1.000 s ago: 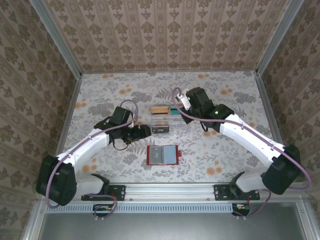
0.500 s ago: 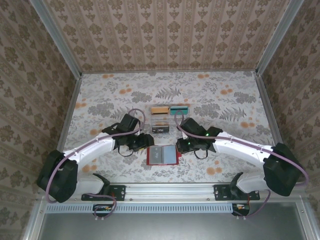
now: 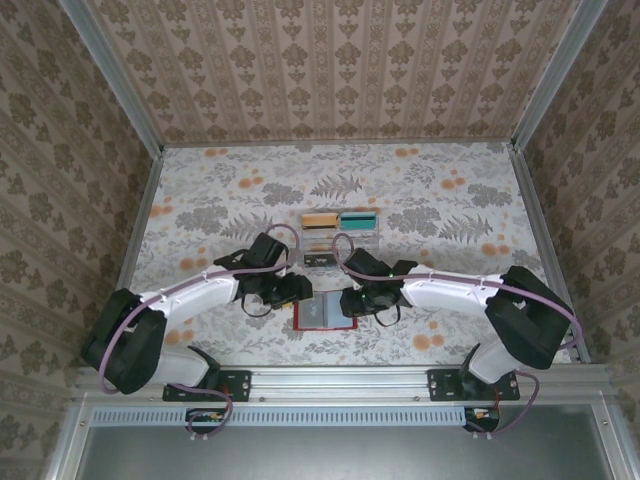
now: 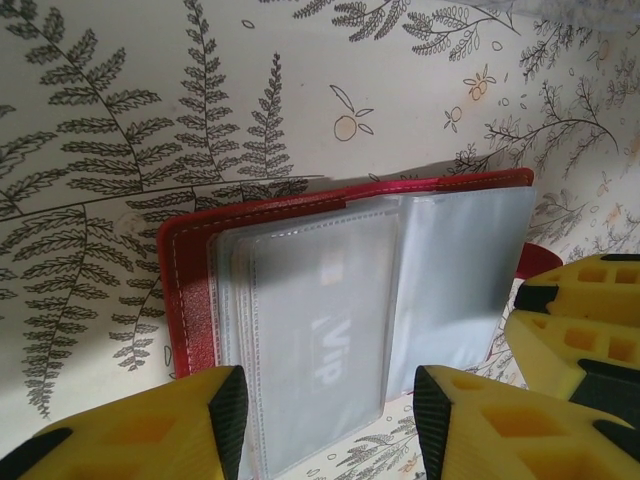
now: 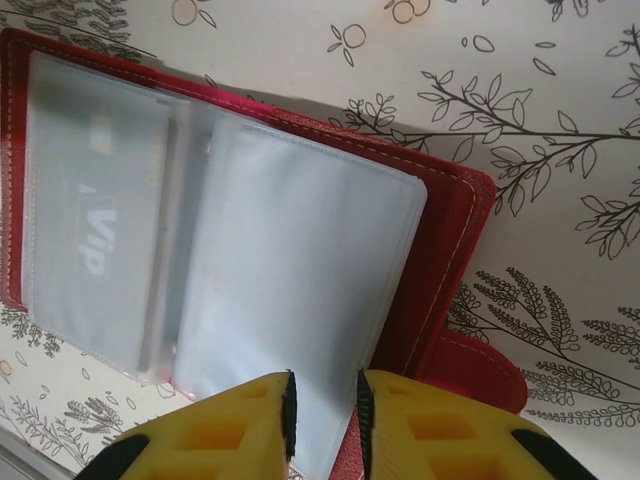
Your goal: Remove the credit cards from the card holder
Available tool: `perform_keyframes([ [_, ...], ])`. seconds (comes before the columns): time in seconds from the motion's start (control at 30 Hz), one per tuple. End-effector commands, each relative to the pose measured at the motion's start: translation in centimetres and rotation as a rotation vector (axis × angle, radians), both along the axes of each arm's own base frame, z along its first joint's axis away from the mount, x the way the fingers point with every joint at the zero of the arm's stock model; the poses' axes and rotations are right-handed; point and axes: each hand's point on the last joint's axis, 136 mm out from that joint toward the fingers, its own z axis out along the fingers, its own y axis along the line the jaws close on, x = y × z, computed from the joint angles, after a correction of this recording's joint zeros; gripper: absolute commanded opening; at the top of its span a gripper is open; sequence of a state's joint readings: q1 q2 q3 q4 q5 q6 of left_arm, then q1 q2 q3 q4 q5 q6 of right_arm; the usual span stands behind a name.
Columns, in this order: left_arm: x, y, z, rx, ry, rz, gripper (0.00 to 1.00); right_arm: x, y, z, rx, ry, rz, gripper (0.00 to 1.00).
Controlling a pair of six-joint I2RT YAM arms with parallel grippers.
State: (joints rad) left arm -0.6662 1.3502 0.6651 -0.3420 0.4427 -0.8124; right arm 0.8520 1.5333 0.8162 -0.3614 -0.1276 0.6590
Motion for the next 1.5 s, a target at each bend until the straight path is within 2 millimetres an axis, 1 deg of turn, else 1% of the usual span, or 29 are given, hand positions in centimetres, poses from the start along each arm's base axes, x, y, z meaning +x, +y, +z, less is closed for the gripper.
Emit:
perform_keyframes([
  [0.0, -0.7, -0.2, -0.7, -0.003, 0.025, -0.017, 0.49, 0.0, -0.2, -0.9, -0.023, 0.007, -0.023, 0.24],
  [0.13, -0.9, -0.4, -1.1, 0.001, 0.035, -0.028, 0.48, -0.2, -0.2, -1.5, -0.024, 0.019, -0.030, 0.22],
  [0.43, -1.4, -0.4, -1.8, 0.024, 0.057, -0.038, 0.48, -0.6, -0.1, -2.1, -0.034, 0.030, -0.024, 0.22],
  [0.77, -1.8, -1.7, -1.9, 0.014, 0.060, -0.074, 0.47, -0.8, -0.1, -2.5, -0.041, 0.035, -0.027, 0.22],
  [1.07, -1.6, -3.8, -0.4, -0.070, 0.027, -0.113, 0.47, -1.0, -0.3, -2.8, -0.052, 0.040, -0.029, 0.23],
  [1.33, -1.0, -4.7, 1.5, -0.126, -0.019, -0.124, 0.50, -0.9, -0.5, -2.9, -0.055, 0.037, -0.034, 0.24],
  [1.47, -0.8, -5.7, 2.2, -0.175, -0.033, -0.140, 0.50, -0.7, -0.8, -2.5, -0.051, 0.013, -0.050, 0.26],
])
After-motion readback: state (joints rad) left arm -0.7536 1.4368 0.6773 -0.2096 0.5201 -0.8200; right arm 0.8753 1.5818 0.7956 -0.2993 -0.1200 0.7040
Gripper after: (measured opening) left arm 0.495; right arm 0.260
